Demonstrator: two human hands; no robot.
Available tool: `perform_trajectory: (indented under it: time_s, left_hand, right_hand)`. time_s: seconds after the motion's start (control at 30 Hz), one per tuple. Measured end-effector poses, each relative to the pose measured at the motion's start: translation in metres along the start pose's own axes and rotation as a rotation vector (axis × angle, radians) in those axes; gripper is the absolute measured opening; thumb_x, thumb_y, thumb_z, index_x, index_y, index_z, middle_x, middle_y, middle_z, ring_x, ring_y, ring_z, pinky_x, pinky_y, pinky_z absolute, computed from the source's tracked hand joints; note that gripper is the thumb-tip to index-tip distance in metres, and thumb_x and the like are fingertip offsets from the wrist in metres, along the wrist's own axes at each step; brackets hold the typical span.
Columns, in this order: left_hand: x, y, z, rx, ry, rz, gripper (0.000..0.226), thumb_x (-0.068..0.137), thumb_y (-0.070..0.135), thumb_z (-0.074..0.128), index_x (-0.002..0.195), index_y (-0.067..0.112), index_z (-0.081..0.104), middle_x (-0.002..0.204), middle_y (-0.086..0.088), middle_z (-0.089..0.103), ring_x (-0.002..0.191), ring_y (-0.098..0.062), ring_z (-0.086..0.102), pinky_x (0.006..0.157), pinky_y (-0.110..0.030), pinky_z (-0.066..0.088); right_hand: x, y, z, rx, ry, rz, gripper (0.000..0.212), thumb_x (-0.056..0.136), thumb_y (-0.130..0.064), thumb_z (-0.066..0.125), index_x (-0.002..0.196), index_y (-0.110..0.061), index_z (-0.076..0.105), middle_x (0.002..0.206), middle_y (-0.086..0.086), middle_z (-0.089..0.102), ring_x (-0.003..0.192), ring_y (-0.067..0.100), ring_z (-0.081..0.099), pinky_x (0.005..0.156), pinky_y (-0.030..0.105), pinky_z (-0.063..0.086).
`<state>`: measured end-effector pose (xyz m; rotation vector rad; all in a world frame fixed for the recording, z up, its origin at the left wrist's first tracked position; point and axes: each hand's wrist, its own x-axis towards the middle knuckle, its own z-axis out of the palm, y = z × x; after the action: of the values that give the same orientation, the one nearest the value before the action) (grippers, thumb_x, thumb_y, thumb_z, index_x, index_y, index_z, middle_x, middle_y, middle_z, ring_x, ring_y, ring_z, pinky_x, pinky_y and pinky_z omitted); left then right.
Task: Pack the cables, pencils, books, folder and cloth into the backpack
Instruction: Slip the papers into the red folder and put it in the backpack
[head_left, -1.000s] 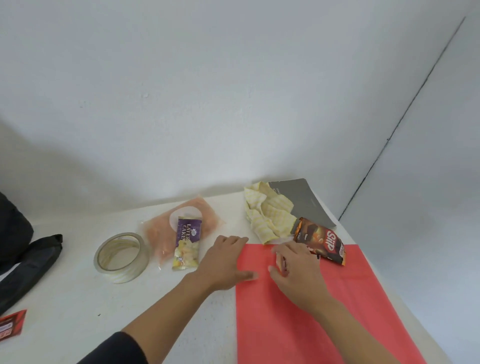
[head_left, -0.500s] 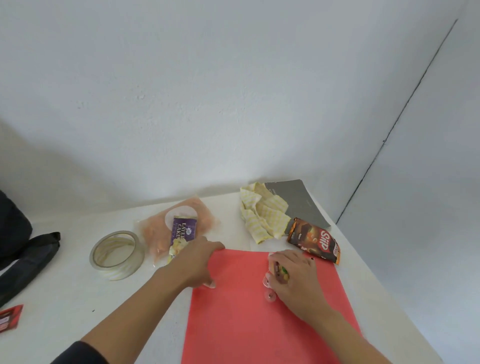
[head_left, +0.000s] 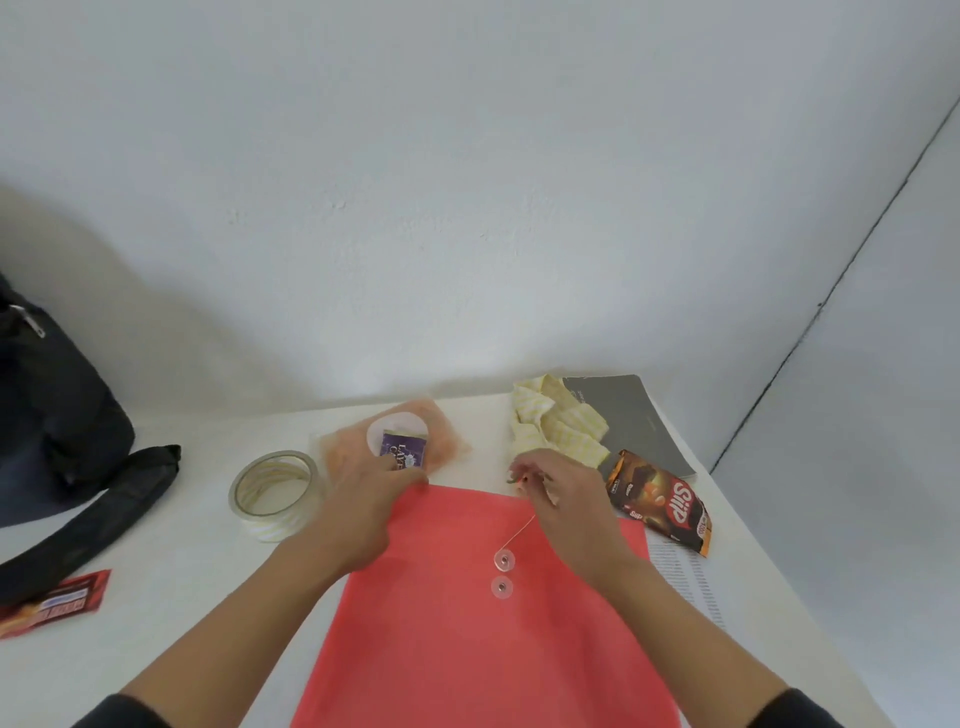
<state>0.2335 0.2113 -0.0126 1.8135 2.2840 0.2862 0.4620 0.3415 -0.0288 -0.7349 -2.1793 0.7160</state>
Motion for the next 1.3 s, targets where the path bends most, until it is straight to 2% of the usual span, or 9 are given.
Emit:
perform_trajectory:
  time_s: [0.13, 0.27, 0.43, 0.57, 0.7, 0.87, 1.1, 1.2, 1.3]
  left_hand:
    - [-0.006, -0.014, -0.005, -0.051, -0.012, -0.036, 0.075, 0.07, -0.01, 0.047, 0.126, 0.038, 0.061, 0.114, 0.007, 0.054, 0.105, -0.02, 0.053, 0.08, -0.036, 0.048]
    - [-0.011, -0.017, -0.011, -0.017, -0.037, -0.056, 0.084, 0.073, -0.012, 0.046, 0.136, 0.042, 0.057, 0.105, 0.01, 0.041, 0.103, -0.023, 0.055, 0.073, -0.031, 0.039]
    - [-0.011, -0.022, -0.017, -0.04, -0.061, -0.059, 0.081, 0.076, -0.004, 0.051, 0.143, 0.041, 0.052, 0.111, 0.011, 0.041, 0.114, -0.021, 0.054, 0.085, -0.034, 0.05]
    - [-0.008, -0.007, -0.016, 0.12, -0.014, -0.038, 0.061, 0.086, 0.044, 0.062, 0.145, 0.038, 0.048, 0.123, 0.003, 0.05, 0.12, -0.021, 0.042, 0.101, -0.034, 0.039]
    - [-0.001, 0.005, -0.008, 0.162, -0.07, -0.061, 0.088, 0.063, 0.088, 0.032, 0.138, 0.046, 0.048, 0.128, 0.01, 0.047, 0.126, -0.018, 0.038, 0.11, -0.044, 0.027]
    - [0.002, 0.009, 0.0, 0.159, -0.036, 0.038, 0.057, 0.082, 0.049, 0.074, 0.132, 0.043, 0.048, 0.119, 0.01, 0.042, 0.121, -0.015, 0.039, 0.1, -0.04, 0.029]
    - [0.014, 0.003, 0.002, 0.155, 0.037, 0.027, 0.043, 0.088, 0.042, 0.062, 0.13, 0.041, 0.052, 0.116, 0.009, 0.044, 0.119, -0.018, 0.037, 0.097, -0.039, 0.031]
    - [0.018, 0.004, 0.005, 0.143, 0.028, 0.041, 0.038, 0.09, 0.04, 0.061, 0.127, 0.037, 0.051, 0.114, 0.01, 0.043, 0.118, -0.017, 0.036, 0.093, -0.037, 0.029]
    - [0.018, 0.004, 0.006, 0.142, 0.008, 0.055, 0.035, 0.092, 0.032, 0.061, 0.125, 0.033, 0.049, 0.119, 0.012, 0.047, 0.12, -0.016, 0.037, 0.093, -0.038, 0.03]
  right_hand:
    - [0.031, -0.012, 0.007, -0.012, 0.1, -0.138, 0.022, 0.095, 0.003, 0.057, 0.1, -0.012, 0.073, 0.095, -0.004, 0.074, 0.09, 0.012, 0.067, 0.082, 0.032, 0.053]
    - [0.041, 0.002, 0.021, -0.04, -0.019, -0.111, 0.029, 0.092, -0.002, 0.065, 0.115, -0.016, 0.075, 0.12, -0.002, 0.074, 0.125, 0.006, 0.056, 0.107, 0.036, 0.045]
    - [0.025, 0.022, 0.016, -0.336, -0.017, 0.067, 0.048, 0.085, -0.021, 0.072, 0.129, -0.037, 0.061, 0.149, -0.002, 0.04, 0.139, 0.019, 0.033, 0.107, 0.041, 0.036]
    - [0.019, 0.029, 0.014, -0.251, -0.1, 0.226, 0.046, 0.09, -0.029, 0.071, 0.133, -0.039, 0.056, 0.154, 0.001, 0.024, 0.142, 0.019, 0.025, 0.112, 0.037, 0.036]
    - [0.012, 0.036, 0.016, -0.085, -0.192, 0.218, 0.046, 0.088, -0.009, 0.07, 0.122, -0.038, 0.059, 0.131, -0.009, 0.044, 0.119, 0.014, 0.054, 0.092, 0.017, 0.044]
    - [0.005, 0.042, 0.013, -0.014, -0.211, 0.2, 0.049, 0.087, 0.016, 0.051, 0.11, -0.021, 0.073, 0.117, -0.011, 0.06, 0.109, 0.005, 0.061, 0.09, 0.007, 0.041]
    - [0.014, 0.029, 0.001, -0.127, -0.076, 0.206, 0.027, 0.083, -0.017, 0.058, 0.105, -0.025, 0.071, 0.103, -0.013, 0.066, 0.106, 0.009, 0.058, 0.094, 0.033, 0.045]
    - [0.017, 0.03, -0.011, -0.556, -0.237, 0.291, 0.036, 0.087, -0.039, 0.058, 0.121, -0.03, 0.06, 0.114, -0.007, 0.056, 0.111, 0.019, 0.053, 0.089, 0.039, 0.041]
    - [0.016, 0.04, -0.009, -0.505, -0.342, 0.392, 0.037, 0.09, -0.03, 0.065, 0.125, -0.02, 0.06, 0.116, -0.002, 0.047, 0.106, 0.023, 0.058, 0.081, 0.034, 0.043]
